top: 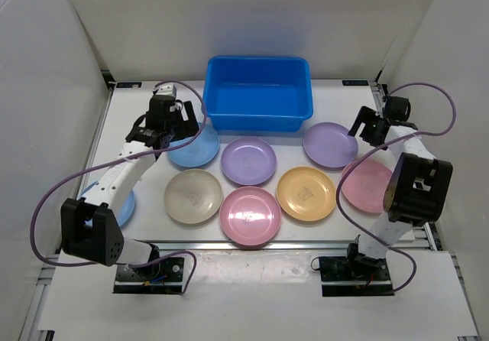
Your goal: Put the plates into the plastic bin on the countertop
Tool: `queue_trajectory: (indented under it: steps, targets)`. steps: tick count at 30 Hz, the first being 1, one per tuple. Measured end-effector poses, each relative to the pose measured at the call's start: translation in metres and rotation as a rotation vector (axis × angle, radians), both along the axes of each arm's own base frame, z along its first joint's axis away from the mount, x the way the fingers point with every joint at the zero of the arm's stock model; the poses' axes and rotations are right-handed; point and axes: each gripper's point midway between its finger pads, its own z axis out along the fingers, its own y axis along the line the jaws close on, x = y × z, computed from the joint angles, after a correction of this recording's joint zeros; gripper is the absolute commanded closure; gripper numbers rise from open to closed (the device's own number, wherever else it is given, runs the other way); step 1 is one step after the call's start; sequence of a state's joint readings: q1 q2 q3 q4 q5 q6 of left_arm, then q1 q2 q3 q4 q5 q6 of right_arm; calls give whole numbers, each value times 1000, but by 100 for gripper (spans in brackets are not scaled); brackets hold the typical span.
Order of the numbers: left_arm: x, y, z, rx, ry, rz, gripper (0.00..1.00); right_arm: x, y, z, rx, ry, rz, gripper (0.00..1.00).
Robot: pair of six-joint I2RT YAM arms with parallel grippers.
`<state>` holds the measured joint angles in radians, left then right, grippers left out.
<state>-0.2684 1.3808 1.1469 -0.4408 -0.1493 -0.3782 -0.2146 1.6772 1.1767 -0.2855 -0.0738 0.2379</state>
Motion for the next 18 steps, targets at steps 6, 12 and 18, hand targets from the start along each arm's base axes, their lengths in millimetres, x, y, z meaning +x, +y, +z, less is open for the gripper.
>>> queue_trajectory:
  steps: [6, 12, 18]
  targets:
    - [7, 12, -26, 19, 68, 30, 1, 29, -8, -28, 0, 26, 188, 16]
    - [10, 29, -33, 19, 87, 75, 1, 38, -14, -60, 6, 54, 289, 26]
    - [13, 39, -40, 16, 107, 97, 1, 25, 1, -75, 13, 79, 368, 51]
